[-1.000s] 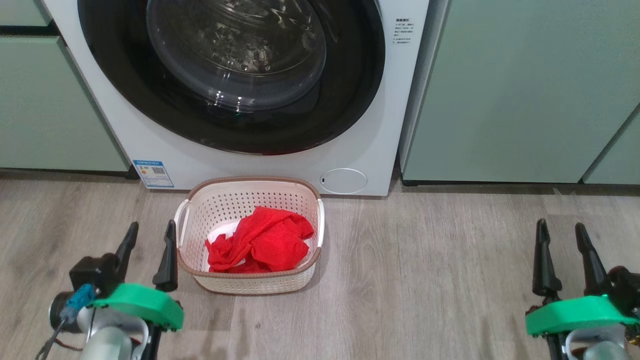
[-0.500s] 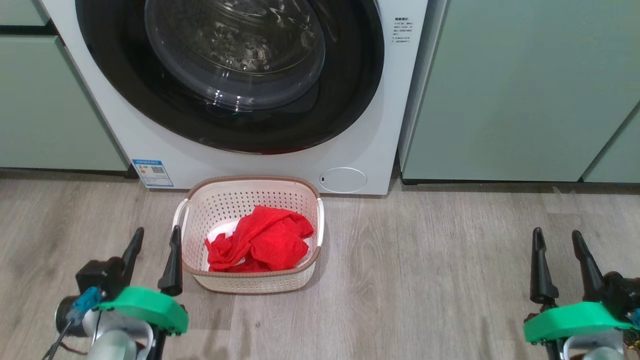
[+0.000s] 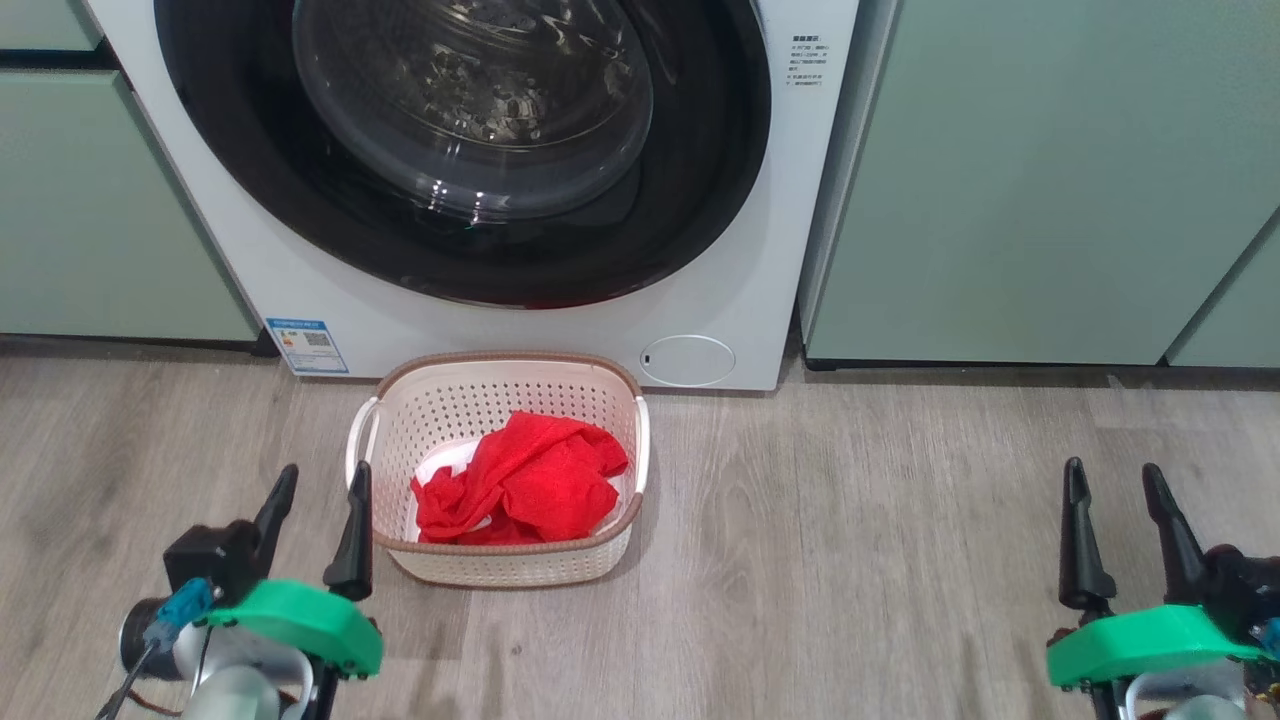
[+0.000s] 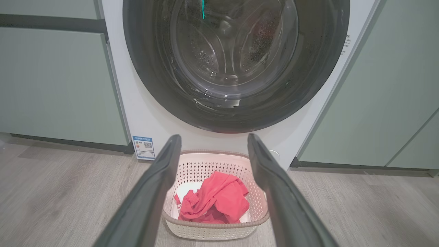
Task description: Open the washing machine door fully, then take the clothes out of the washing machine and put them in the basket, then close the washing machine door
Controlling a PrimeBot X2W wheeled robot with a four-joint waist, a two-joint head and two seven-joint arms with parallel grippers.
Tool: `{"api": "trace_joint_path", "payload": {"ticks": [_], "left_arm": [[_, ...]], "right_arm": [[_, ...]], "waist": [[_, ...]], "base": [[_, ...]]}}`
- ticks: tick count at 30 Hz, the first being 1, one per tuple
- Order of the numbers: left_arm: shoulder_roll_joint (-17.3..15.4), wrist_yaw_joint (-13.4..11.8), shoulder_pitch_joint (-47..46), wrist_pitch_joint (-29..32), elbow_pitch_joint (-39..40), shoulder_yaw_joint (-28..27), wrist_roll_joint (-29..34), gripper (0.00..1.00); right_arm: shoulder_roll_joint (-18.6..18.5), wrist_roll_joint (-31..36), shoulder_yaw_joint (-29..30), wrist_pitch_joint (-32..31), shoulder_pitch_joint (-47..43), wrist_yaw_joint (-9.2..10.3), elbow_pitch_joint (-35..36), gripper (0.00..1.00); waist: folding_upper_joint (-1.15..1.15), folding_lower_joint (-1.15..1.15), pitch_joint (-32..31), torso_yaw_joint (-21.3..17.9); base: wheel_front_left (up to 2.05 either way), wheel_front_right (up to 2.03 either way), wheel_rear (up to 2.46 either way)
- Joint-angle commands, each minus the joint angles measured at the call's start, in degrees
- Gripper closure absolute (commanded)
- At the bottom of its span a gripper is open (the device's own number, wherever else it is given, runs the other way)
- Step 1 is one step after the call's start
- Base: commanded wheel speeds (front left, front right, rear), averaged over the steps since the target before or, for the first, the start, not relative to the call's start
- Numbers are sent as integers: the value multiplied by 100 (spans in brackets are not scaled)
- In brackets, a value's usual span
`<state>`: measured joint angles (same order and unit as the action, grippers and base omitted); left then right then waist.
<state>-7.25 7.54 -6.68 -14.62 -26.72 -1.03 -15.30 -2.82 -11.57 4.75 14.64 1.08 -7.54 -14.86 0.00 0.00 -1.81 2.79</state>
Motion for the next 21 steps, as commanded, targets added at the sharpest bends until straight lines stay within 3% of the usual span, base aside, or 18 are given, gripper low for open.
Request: {"api": "trace_joint_path", "payload": {"ticks": [1, 6, 7, 13, 21], "left_arm": [[-106, -5, -266, -38, 162, -163, -25, 0], [-113, -5, -277, -38, 184, -154, -27, 0], [-1, 0, 0, 0, 4, 13, 0, 100], [125, 0, 377, 27, -419, 9, -43, 100], [145, 0, 350, 170, -316, -36, -533, 100]], "right_arm": [[-7, 38, -133, 36, 180, 5, 143, 0], [-7, 6, -141, 36, 181, 5, 101, 0], [1, -2, -7, 0, 0, 0, -59, 100], [10, -51, -37, -20, -132, 0, -572, 100], [9, -566, -17, -161, -86, 0, -535, 100]], "waist": [[0, 0, -2, -2], [0, 0, -9, -4], [0, 0, -10, -4], [0, 0, -9, -7], [0, 0, 4, -24]], "base": [[0, 0, 0], [0, 0, 0], [0, 0, 0], [0, 0, 0], [0, 0, 0]]}}
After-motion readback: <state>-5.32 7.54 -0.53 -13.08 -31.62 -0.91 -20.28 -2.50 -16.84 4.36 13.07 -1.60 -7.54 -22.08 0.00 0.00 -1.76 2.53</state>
